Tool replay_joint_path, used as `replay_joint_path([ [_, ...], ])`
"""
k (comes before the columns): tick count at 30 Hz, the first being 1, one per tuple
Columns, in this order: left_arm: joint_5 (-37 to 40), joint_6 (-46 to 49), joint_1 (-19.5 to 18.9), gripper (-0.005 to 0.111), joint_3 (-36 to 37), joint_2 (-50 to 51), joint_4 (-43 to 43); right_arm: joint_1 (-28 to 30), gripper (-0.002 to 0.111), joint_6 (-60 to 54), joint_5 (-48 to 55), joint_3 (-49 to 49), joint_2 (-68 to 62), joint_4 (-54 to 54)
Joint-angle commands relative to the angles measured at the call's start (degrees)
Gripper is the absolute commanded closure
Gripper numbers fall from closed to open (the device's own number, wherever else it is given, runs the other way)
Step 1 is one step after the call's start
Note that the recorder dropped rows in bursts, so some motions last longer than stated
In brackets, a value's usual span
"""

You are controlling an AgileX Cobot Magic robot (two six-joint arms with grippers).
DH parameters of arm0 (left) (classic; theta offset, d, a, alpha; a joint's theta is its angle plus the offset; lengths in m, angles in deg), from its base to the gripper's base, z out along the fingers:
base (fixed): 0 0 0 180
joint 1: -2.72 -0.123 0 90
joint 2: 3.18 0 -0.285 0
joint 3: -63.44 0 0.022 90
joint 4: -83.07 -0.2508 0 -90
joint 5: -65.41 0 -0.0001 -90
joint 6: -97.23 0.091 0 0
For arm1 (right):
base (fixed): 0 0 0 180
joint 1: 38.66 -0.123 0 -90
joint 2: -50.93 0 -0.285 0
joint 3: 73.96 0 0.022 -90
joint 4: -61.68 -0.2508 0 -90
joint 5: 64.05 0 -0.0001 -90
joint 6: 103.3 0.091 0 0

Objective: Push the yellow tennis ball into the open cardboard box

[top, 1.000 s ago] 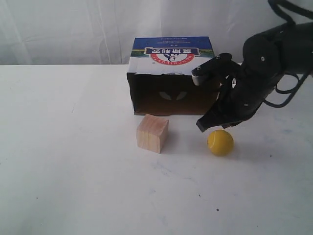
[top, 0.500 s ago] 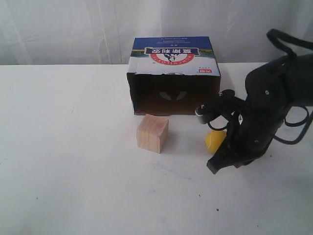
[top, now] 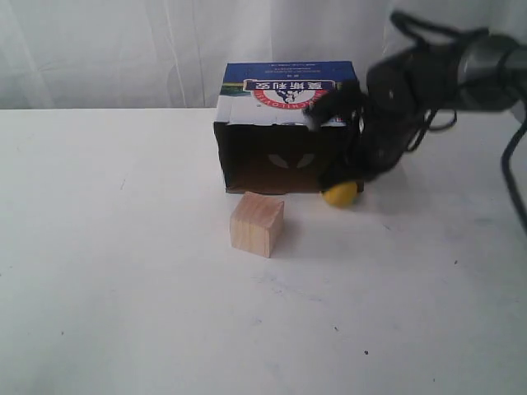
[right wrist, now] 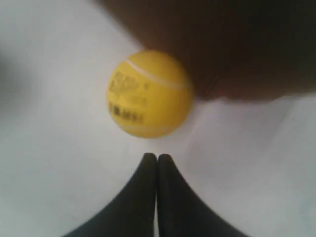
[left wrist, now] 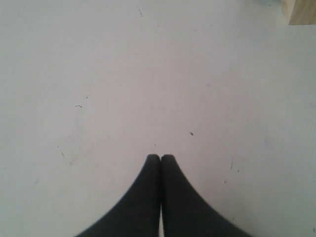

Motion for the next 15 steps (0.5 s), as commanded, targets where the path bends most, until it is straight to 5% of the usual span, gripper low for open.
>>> replay_joint_path([
  [1, 0.93, 0.13, 0.29, 0.107, 0.24, -0.29, -0.13, -2.44, 0.108, -0.27, 5.92, 3.57, 9.65, 1.2],
  [15, 0.93, 0.13, 0.29, 0.107, 0.24, -0.29, -0.13, -3.0, 0.108, 12.46, -4.07, -21.75, 27.35, -2.96],
])
